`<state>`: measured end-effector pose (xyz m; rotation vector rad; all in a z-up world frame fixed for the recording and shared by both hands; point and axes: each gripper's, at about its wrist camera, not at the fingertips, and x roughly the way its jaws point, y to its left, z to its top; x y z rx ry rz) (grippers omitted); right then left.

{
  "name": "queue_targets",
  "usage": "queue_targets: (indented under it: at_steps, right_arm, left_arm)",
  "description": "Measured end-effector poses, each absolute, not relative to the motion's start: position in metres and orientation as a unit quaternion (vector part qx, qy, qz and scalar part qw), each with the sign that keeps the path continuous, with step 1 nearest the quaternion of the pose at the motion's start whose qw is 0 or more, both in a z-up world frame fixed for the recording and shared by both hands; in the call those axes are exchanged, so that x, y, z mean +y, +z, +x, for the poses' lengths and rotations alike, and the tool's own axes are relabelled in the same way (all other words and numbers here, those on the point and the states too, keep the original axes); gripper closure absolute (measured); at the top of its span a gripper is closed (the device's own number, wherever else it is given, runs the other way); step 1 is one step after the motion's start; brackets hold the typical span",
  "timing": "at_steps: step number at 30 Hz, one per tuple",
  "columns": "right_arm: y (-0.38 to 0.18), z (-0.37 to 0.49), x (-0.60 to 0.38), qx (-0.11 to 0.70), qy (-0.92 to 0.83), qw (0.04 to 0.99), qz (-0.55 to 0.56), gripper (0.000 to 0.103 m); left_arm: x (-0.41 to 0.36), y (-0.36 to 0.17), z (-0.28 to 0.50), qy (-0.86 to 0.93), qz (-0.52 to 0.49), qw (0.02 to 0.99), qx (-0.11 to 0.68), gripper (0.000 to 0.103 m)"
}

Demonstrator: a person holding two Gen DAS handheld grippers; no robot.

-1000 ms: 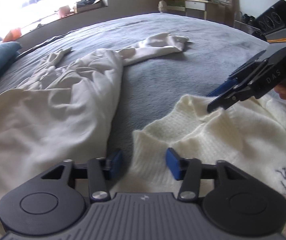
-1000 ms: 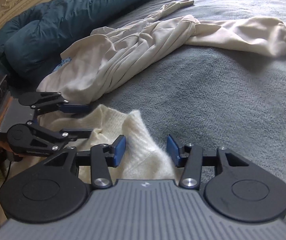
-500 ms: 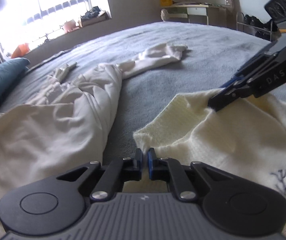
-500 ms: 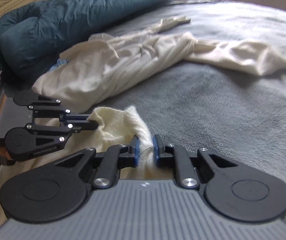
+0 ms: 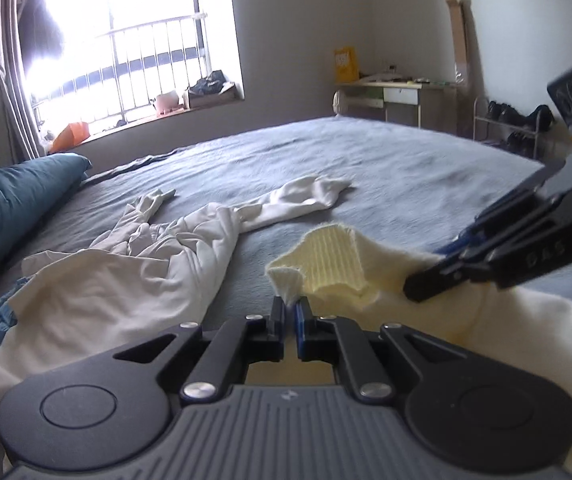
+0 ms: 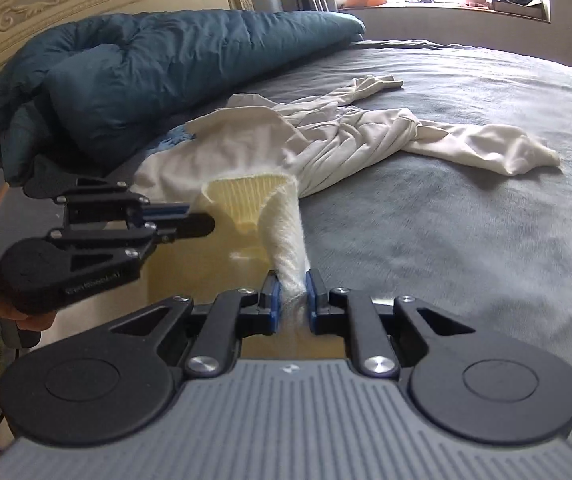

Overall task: Fold clothes
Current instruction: 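Lift the pinched neck edge with both tools and fold it over the body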

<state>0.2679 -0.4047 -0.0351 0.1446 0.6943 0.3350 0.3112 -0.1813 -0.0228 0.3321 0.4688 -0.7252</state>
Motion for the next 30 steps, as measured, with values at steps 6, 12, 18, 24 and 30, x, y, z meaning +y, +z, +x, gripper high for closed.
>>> queue_targets:
  at_steps: [6,12,18,24,30]
  right_arm:
    - [-0.031,0.207,-0.395,0.326,0.166,0.927,0.084,0.092]
    - [-0.027,0.146,-0.385,0.313,0.169,0.93,0.096,0.092]
    - [-0.031,0.085,-0.377,0.302,0.169,0.933,0.102,0.092]
    - [-0.041,0.031,-0.366,0.296,0.177,0.933,0.106,0.092]
    - [-0.053,-0.016,-0.345,0.297,0.191,0.931,0.093,0.092]
  left_arm:
    - [-0.157,-0.004,0.244,-0.368,0.137,0.895,0.211,0.097]
    - [-0.131,-0.007,0.176,-0.381,0.114,0.894,0.205,0.097]
    - [-0.098,-0.014,0.112,-0.386,0.082,0.896,0.203,0.097]
    - [-0.073,-0.026,0.061,-0.382,0.055,0.897,0.215,0.097]
    - [-0.053,-0.039,0.011,-0.383,0.053,0.897,0.213,0.097]
